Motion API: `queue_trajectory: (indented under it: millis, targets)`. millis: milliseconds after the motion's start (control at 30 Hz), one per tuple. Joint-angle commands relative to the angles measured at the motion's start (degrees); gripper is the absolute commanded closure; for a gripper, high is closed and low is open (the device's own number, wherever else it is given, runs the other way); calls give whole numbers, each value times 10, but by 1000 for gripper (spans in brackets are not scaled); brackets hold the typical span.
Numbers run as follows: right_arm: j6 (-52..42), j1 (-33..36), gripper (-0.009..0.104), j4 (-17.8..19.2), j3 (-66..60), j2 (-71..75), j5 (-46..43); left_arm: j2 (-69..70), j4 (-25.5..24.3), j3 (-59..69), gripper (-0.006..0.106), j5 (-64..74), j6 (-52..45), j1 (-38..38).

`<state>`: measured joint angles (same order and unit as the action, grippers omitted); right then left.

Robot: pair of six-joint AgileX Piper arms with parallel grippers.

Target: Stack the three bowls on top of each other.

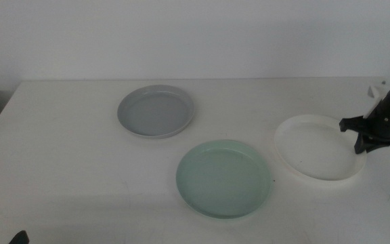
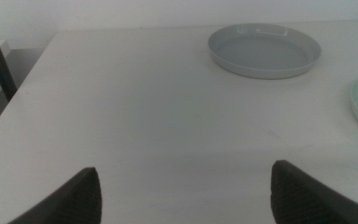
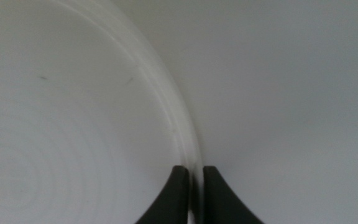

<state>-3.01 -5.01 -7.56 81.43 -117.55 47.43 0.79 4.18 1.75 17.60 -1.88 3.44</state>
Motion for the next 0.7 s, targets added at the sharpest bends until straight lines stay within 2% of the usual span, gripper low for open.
queue_trajectory:
  millis: [0, 233, 433, 667]
  targets:
    - [3, -3, 96, 4, 16, 57, -2, 8, 5, -2, -4, -41, 5, -1]
    - [16, 22, 96, 5, 16, 195, 17, 8, 5, -2, -4, -41, 5, -1]
    - [55, 115, 96, -1, 16, 268, 46, 8, 5, -2, -4, -41, 5, -1]
    - [89, 226, 96, -15, 15, 260, 58, 8, 5, -2, -4, -41, 5, -1]
